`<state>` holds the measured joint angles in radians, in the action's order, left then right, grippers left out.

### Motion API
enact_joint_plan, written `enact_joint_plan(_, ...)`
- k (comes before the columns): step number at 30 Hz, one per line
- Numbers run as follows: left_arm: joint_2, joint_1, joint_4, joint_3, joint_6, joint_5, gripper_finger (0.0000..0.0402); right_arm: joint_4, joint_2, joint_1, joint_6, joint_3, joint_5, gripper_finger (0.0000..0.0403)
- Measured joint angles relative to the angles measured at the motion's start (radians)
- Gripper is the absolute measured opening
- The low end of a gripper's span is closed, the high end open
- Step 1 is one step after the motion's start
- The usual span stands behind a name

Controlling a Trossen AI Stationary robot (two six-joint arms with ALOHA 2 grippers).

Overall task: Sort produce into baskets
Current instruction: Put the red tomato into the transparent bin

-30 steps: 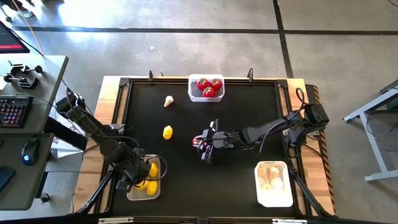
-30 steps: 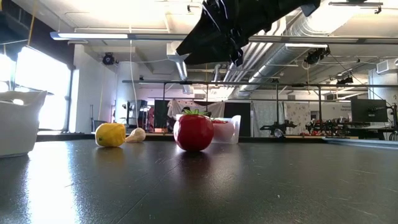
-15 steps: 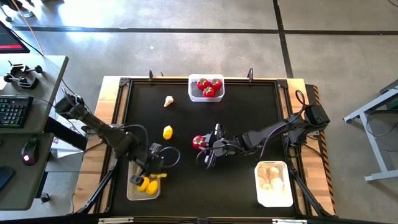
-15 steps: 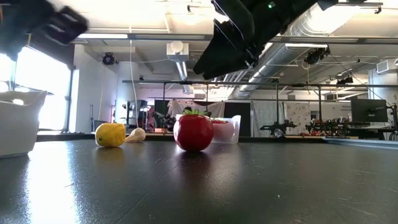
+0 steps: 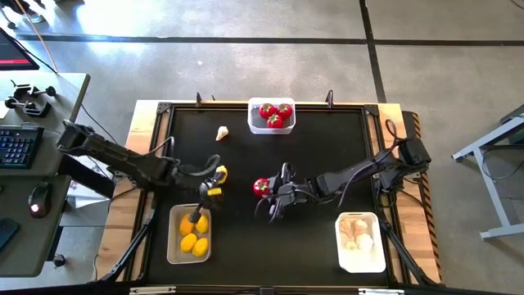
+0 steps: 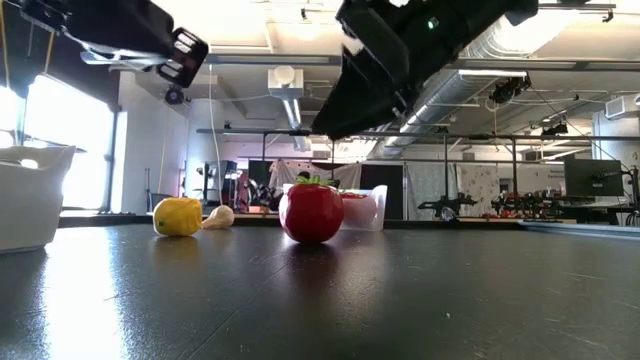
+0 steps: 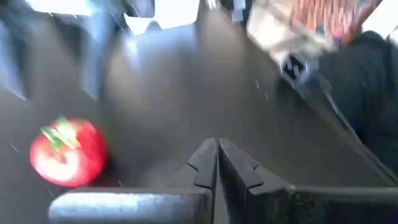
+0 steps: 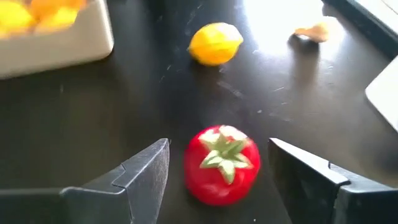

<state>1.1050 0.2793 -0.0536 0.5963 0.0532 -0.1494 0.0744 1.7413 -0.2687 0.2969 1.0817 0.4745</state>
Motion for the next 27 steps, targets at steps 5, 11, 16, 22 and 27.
enact_joint_plan(5, -0.078, -0.080, 0.284, -0.157, 0.010, -0.054, 0.0001, -0.065, 0.060, 0.003, -0.036, 0.000, -0.074, 0.0262)
enact_joint_plan(11, -0.135, -0.153, 0.571, -0.309, 0.003, -0.059, 0.0000, -0.085, 0.072, 0.037, 0.039, 0.000, -0.081, 0.0277)
enact_joint_plan(16, -0.154, -0.193, 0.692, -0.381, -0.003, -0.059, 0.0001, -0.069, 0.072, 0.069, 0.130, 0.000, -0.084, 0.0319)
enact_joint_plan(22, -0.154, -0.203, 0.733, -0.416, -0.023, -0.058, 0.0001, -0.044, 0.073, 0.087, 0.150, 0.014, -0.117, 0.0347)
enact_joint_plan(27, -0.154, -0.202, 0.734, -0.420, -0.024, -0.058, 0.0001, -0.031, 0.103, 0.086, 0.118, 0.031, -0.109, 0.0348)
